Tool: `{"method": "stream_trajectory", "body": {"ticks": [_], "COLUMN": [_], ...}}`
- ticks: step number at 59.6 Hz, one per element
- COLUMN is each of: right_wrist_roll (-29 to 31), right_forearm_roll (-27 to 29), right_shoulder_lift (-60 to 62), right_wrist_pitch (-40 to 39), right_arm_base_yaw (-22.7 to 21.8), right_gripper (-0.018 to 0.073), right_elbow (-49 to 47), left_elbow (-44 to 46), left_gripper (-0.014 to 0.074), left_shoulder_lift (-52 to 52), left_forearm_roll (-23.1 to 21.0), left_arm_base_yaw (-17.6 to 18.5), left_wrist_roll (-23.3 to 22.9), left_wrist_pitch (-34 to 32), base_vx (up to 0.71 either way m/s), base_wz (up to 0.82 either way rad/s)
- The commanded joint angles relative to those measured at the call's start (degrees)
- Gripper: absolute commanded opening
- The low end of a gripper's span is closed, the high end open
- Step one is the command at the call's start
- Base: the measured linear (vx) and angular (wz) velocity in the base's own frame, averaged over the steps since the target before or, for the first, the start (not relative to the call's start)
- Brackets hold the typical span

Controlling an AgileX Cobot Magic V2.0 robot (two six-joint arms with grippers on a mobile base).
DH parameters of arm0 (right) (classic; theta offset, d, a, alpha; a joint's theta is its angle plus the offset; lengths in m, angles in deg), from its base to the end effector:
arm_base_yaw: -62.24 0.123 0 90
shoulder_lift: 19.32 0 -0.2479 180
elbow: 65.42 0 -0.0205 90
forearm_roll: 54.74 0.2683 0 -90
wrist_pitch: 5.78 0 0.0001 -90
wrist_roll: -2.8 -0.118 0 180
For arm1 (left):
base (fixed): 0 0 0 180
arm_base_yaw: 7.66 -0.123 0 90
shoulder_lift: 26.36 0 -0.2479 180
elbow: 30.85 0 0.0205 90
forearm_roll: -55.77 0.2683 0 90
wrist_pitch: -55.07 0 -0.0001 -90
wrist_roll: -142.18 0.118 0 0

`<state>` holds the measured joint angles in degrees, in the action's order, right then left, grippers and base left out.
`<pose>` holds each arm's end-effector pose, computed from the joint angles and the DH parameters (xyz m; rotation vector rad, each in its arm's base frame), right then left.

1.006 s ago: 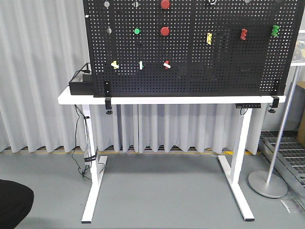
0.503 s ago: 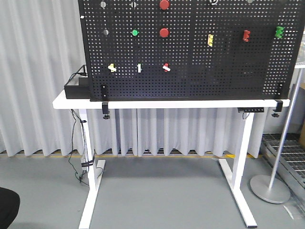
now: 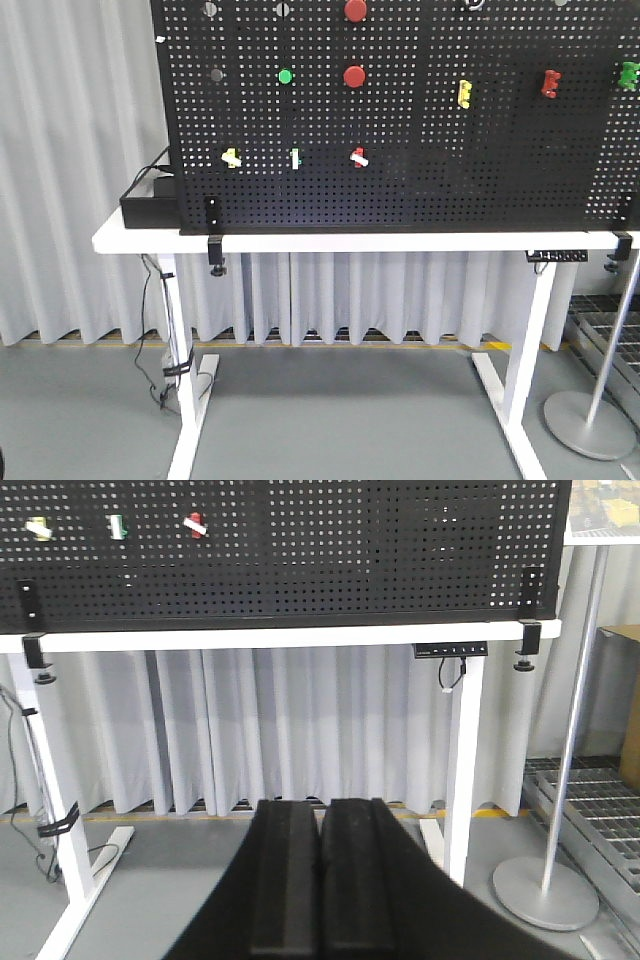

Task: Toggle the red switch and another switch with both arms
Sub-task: 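Drive the base forward up to the black pegboard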

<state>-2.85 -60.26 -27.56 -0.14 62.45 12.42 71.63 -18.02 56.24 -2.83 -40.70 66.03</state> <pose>0.1389 -0.0006 0.1937 0.0066 1.6003 -0.0026 0.1375 -0.0114 0.1847 0.0344 1.6903 -0.0935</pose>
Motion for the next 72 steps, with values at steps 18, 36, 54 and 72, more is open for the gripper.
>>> {"method": "stream_trajectory", "body": {"ticks": [18, 36, 54, 72], "right_wrist_roll": [0.5, 0.5, 0.5, 0.5], "right_forearm_roll": [-0.5, -0.5, -0.5, -0.5], "right_shoulder_lift": [0.3, 0.3, 0.3, 0.3], "right_wrist_pitch": [-4.8, -4.8, -4.8, -4.8], "right_arm_base_yaw": [-0.3, -0.3, -0.3, -0.3], "right_gripper": [-0.0006, -0.0006, -0.0006, -0.0006], "right_elbow": [0.3, 0.3, 0.3, 0.3], "left_elbow": [-0.8, -0.8, -0.8, -0.8], "left_gripper": [0.0002, 0.0002, 0.0002, 0.0002], "left_shoulder_lift": [-0.4, -0.4, -0.4, -0.4], "left_forearm_roll": [-0.5, -0.5, -0.5, -0.5], "left_arm_base_yaw": [-0.1, -0.1, -0.1, -0.1], "left_wrist_roll": [-0.2, -0.2, -0.2, -0.2], "left_wrist_pitch": [-4.6, -4.6, -4.6, -4.6], "base_vx": [0.36, 0.42, 0.39, 0.33], "base_wz": [0.01, 0.07, 0.00, -0.03]}}
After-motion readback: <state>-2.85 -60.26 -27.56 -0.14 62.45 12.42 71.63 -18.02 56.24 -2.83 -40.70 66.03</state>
